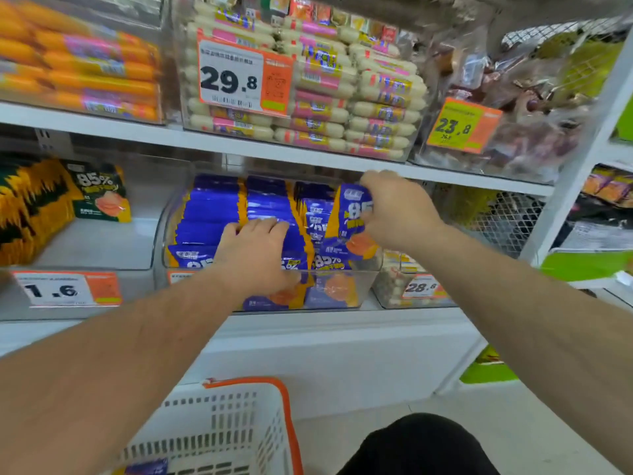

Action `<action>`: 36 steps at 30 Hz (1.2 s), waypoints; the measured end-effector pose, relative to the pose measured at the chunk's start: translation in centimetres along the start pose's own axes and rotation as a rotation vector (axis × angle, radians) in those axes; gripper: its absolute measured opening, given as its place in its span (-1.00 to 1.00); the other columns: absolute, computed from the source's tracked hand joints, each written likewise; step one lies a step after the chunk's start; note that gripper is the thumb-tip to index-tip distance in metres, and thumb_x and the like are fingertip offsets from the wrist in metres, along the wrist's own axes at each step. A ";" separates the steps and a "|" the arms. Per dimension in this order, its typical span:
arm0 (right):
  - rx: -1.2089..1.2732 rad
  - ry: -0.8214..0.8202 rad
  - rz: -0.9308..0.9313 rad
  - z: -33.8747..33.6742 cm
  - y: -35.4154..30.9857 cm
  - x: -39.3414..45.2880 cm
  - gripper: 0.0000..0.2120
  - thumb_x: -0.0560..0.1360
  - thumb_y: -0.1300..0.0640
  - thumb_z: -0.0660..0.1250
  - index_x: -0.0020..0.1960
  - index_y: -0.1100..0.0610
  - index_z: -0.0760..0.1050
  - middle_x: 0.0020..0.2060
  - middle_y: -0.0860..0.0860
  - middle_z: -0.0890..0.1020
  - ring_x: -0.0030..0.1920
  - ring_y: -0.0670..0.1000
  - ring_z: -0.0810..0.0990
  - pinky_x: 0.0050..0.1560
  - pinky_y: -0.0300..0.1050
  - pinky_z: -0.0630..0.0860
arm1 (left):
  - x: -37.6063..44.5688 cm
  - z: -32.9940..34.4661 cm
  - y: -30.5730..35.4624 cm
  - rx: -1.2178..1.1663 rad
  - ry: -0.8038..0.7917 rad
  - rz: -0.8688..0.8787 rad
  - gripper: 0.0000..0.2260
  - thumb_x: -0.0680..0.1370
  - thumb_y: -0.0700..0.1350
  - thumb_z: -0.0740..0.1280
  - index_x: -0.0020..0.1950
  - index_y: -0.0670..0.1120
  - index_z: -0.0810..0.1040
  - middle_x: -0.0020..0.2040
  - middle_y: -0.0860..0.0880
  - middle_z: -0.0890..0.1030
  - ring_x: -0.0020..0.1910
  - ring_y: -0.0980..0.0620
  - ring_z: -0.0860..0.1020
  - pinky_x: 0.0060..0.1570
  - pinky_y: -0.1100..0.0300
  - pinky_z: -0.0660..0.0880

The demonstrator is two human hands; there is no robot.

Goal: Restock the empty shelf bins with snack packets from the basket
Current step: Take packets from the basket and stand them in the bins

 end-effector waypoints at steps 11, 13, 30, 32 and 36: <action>-0.109 -0.653 -0.043 12.6 -1.2 5.0 -0.60 0.50 0.13 0.38 0.30 0.20 0.45 0.16 0.14 0.57 0.08 0.14 0.57 0.06 -0.05 0.56 | -0.2 1.2 -0.1 0.089 0.064 -0.025 -0.29 0.55 0.28 0.21 0.58 0.04 0.02 0.59 0.02 0.10 0.55 0.01 0.11 0.44 -0.01 0.15; -0.125 -0.651 -0.031 13.7 -0.6 5.7 -0.39 0.40 -0.01 0.51 0.37 0.15 0.42 0.24 0.11 0.56 0.16 0.15 0.57 0.17 0.03 0.56 | -0.2 1.2 0.0 0.089 0.087 -0.030 -0.30 0.56 0.27 0.19 0.59 0.04 0.01 0.59 0.02 0.09 0.55 0.01 0.10 0.45 -0.01 0.14; -0.036 -0.701 0.022 16.9 0.0 7.2 0.13 0.05 -0.18 0.67 0.46 0.00 0.15 0.41 0.14 0.26 0.29 0.24 0.45 0.20 0.15 0.53 | 0.0 1.8 -0.2 0.102 0.171 -0.030 -0.30 0.55 0.29 0.20 0.58 0.05 0.04 0.58 0.03 0.12 0.53 0.01 0.15 0.44 0.01 0.15; -0.046 -0.696 0.021 17.0 0.1 7.2 0.15 0.05 -0.20 0.67 0.47 0.02 0.15 0.44 0.14 0.21 0.31 0.25 0.44 0.22 0.16 0.52 | 0.0 1.8 -0.1 0.107 0.172 -0.031 -0.30 0.55 0.29 0.20 0.58 0.05 0.03 0.58 0.03 0.12 0.53 0.00 0.15 0.44 0.01 0.15; -0.108 -0.690 0.008 16.8 0.3 7.1 0.00 0.14 -0.22 0.64 0.42 0.09 0.29 0.41 0.17 0.18 0.20 0.23 0.51 0.18 0.11 0.55 | 0.0 1.9 -0.1 0.112 0.172 -0.031 -0.30 0.56 0.28 0.19 0.58 0.04 0.02 0.59 0.03 0.11 0.53 0.00 0.14 0.44 0.01 0.14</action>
Point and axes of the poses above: each hand's wrist, its own x-axis towards the middle knuckle, its own z-axis out of the palm, y = z × x, the point moved 6 cm from there along x, towards the middle knuckle
